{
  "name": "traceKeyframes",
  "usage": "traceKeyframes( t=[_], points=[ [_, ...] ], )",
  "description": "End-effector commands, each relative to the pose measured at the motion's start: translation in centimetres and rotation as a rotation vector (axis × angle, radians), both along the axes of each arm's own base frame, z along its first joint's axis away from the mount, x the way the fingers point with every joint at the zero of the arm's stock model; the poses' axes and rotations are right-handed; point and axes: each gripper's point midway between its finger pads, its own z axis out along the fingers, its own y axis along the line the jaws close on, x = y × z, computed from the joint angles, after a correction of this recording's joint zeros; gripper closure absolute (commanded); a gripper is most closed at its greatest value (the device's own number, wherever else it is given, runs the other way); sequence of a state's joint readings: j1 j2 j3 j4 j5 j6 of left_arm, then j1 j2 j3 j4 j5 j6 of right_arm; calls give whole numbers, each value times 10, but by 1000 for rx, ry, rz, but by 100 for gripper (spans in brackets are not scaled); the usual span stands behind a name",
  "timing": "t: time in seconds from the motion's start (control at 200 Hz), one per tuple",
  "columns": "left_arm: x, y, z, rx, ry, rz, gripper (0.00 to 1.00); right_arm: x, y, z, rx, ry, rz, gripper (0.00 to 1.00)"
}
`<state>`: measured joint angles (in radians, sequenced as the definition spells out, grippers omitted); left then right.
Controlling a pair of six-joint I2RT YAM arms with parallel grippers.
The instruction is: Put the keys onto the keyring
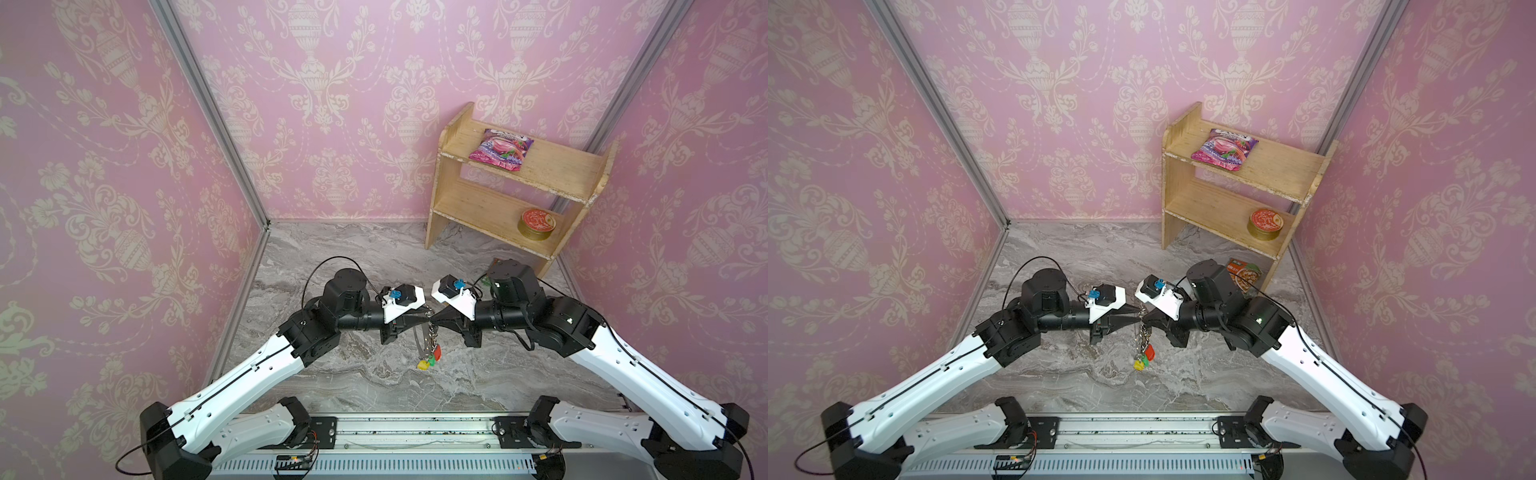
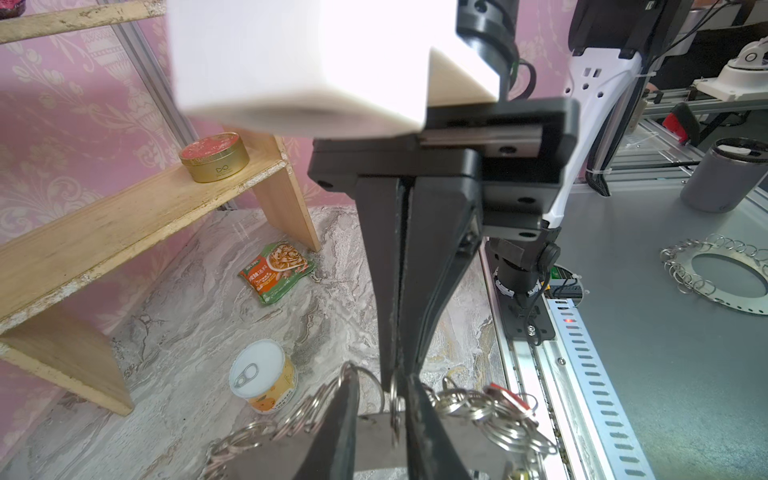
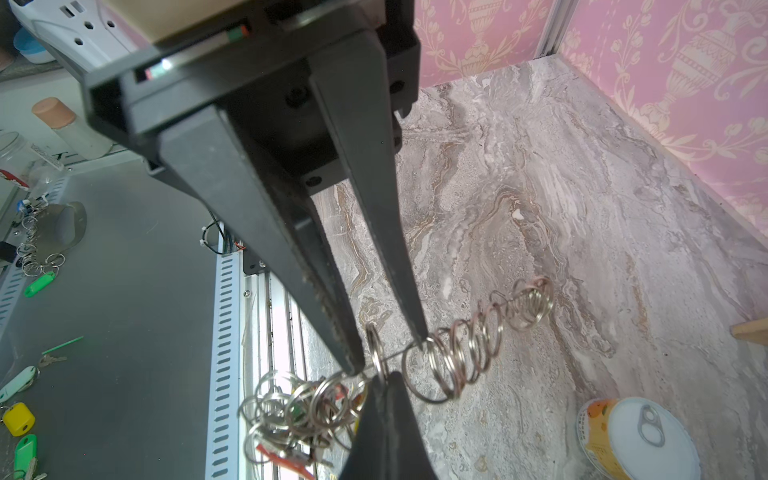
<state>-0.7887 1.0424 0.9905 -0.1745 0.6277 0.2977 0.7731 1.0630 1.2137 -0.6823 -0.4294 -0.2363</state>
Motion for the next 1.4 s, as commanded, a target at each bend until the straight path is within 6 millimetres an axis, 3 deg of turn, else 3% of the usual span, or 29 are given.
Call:
traceKeyframes(
  t=[0.0, 0.415, 0.68, 0.881, 0.916, 1.016, 1.156, 1.396],
  points=[
    [-6, -5, 11, -32, 6, -44, 80, 1, 5, 22, 53, -54, 15, 100],
    [-4, -7, 6, -24, 13, -39, 85, -2, 6, 25, 68, -55, 23, 100],
    [-4, -7, 5, -20, 16, -40, 100, -2, 7, 26, 74, -56, 28, 100],
    [-4, -7, 5, -21, 3, -39, 100, -2, 5, 27, 71, -57, 19, 100],
    [-4, -6, 8, -31, -9, -35, 100, -1, 3, 26, 63, -59, 8, 99],
    [-3, -3, 15, -71, -52, -21, 100, 0, -4, 27, 55, -73, -18, 79],
    [-5, 0, 29, -142, -112, -8, 100, -1, -8, 30, 74, -68, -29, 77],
    [-7, 0, 44, -228, -157, -15, 100, -1, -7, 28, 101, -54, -36, 81]
  ],
)
